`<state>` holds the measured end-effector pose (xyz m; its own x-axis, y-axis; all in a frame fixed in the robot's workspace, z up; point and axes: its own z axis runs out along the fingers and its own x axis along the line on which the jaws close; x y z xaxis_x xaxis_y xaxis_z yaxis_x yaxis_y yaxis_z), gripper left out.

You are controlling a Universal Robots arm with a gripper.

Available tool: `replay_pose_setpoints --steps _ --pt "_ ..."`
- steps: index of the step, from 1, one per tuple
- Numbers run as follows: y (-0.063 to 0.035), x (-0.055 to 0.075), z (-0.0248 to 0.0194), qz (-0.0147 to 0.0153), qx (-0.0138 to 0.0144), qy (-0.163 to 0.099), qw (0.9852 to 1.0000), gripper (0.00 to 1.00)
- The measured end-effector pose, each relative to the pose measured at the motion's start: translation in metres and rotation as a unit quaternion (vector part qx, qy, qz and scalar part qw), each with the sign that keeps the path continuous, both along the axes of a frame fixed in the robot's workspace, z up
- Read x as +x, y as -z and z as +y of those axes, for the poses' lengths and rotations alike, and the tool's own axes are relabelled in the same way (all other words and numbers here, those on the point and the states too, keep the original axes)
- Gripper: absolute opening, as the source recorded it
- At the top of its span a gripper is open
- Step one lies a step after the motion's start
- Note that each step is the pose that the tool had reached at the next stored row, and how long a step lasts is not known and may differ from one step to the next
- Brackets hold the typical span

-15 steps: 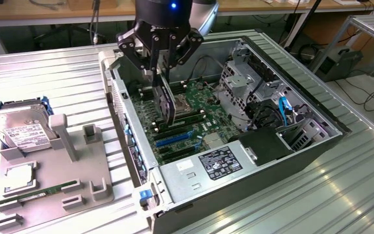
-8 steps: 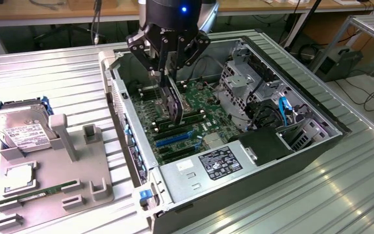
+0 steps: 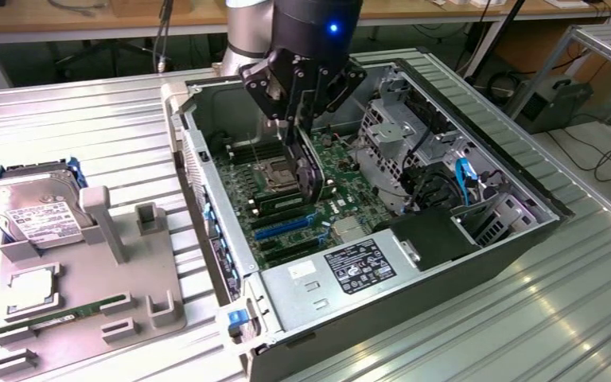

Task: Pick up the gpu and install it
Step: 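Pick up the gpu and move the gpu toward the slot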

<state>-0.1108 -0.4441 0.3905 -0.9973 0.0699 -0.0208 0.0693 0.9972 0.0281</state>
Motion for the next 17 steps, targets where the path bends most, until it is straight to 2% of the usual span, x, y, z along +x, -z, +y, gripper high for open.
replay_pose_setpoints --steps 17 --pt "0.0166 0.052 0.0015 0.0025 -0.0003 0.0 1.0 0.26"
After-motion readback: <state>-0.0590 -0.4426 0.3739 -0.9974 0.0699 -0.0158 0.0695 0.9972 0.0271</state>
